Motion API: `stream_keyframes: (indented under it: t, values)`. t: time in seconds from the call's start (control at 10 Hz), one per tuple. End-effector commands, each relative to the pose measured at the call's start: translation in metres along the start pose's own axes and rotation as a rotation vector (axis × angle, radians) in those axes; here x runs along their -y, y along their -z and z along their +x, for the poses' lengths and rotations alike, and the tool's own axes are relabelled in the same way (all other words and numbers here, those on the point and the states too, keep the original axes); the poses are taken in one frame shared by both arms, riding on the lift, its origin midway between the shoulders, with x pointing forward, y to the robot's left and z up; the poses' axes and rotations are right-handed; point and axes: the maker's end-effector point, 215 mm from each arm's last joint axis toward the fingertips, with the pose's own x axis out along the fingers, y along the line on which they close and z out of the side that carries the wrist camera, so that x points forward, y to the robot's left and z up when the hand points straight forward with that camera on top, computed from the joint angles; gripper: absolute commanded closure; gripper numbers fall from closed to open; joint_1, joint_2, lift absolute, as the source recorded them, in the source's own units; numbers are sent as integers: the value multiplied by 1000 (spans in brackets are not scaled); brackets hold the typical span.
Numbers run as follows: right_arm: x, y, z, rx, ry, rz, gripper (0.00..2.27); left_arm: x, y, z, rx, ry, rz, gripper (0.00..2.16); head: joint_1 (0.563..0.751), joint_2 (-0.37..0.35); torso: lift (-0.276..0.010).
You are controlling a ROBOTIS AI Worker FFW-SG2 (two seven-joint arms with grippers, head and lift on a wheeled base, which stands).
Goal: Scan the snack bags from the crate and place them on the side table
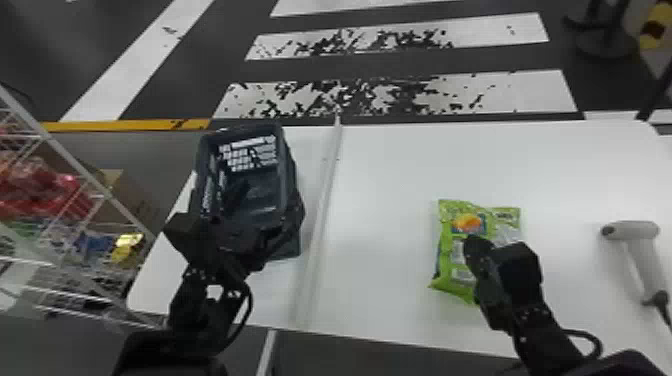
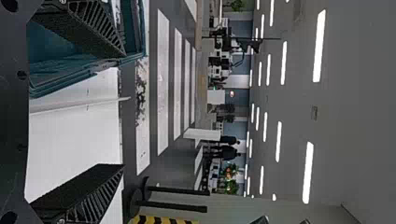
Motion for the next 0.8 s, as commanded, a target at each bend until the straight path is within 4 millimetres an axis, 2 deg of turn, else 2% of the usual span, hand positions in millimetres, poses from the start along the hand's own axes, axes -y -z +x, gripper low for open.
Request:
stream_keyframes:
  t: [0.0, 0.2, 0.5, 0.7]
  values:
    - [-16, -11, 4, 0, -27, -33, 2250, 1, -1, 0, 1, 2, 3, 26, 695, 244, -50]
    - [-44, -9, 16, -16, -106, -56, 2250, 3, -1, 1, -1, 7, 2, 26, 695, 268, -50]
    - [-44, -9, 34, -36, -121, -79, 2250, 5, 0, 4, -4, 15, 3, 33, 695, 294, -50]
    - [-49, 4, 47, -89, -140, -111, 2250, 5, 2, 6, -7, 15, 1, 33, 695, 292, -50]
